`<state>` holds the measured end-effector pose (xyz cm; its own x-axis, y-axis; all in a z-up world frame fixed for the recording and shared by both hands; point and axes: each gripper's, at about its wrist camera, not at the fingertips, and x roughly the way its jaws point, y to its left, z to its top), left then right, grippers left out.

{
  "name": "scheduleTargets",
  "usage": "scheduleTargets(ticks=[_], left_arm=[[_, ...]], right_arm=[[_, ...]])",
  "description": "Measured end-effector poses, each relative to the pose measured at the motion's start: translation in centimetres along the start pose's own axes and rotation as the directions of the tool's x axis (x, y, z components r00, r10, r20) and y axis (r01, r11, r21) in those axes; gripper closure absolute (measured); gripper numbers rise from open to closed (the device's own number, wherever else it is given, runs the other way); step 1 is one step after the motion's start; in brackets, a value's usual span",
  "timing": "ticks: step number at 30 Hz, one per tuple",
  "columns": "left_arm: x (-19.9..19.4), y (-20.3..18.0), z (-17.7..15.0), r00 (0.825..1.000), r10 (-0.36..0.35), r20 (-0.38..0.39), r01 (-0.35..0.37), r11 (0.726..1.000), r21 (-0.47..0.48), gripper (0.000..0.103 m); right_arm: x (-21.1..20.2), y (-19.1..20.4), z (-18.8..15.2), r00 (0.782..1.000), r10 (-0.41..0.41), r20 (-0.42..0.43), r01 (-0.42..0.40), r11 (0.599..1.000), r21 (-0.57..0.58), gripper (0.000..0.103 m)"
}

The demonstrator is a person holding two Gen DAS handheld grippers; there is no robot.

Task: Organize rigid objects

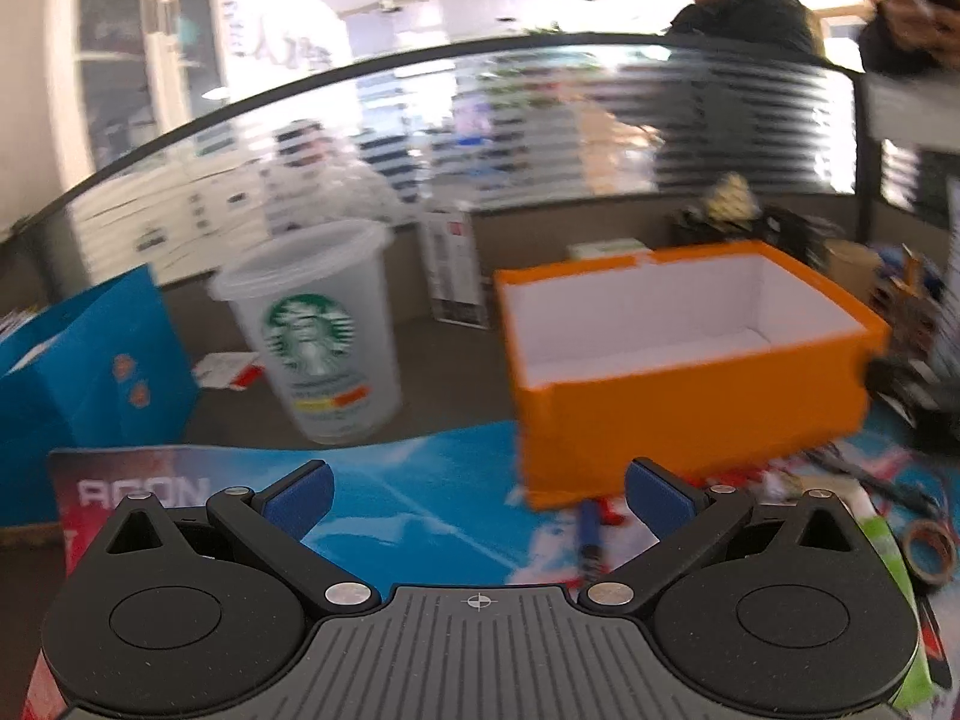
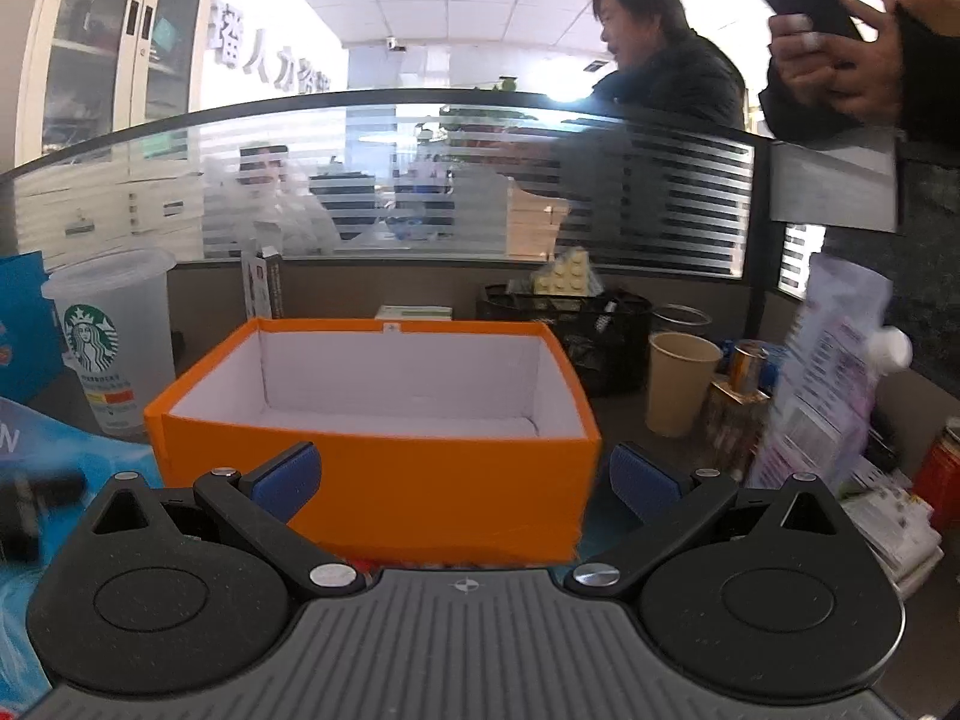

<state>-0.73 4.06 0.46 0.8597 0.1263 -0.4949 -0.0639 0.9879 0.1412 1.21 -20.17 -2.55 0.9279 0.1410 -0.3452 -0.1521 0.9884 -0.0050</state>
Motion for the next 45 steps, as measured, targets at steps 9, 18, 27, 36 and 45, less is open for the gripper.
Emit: scheduleTargets(ticks=[9,18,27,36,45], left_arm=[[-0.1,0.1,-2.1,0.99,-0.137,-0.018,0.137,0.99,0.02,0.0],[1.8,-2.5,-3.7,0.982,-0.189,0.032,0.184,0.977,0.103,0.0],[2.4,-2.4,-3.6,0.977,-0.203,0.066,0.194,0.973,0.121,0.0],[2.4,-3.5,-3.9,0.952,-0.291,0.097,0.27,0.945,0.184,0.0],[2.2,-6.5,-5.1,0.905,-0.424,0.02,0.398,0.863,0.312,0.0]], right_arm=[[-1.0,-0.4,-4.4,0.99,0.034,-0.137,-0.037,0.999,-0.015,0.0],[-0.6,2.2,-7.9,0.981,0.081,-0.174,-0.101,0.988,-0.115,0.0],[0.3,3.5,-8.9,0.96,0.193,-0.205,-0.211,0.975,-0.068,0.005],[1.6,3.9,-8.8,0.964,0.148,-0.222,-0.168,0.983,-0.078,0.008],[2.7,3.5,-9.0,0.963,0.128,-0.236,-0.165,0.975,-0.146,0.041]])
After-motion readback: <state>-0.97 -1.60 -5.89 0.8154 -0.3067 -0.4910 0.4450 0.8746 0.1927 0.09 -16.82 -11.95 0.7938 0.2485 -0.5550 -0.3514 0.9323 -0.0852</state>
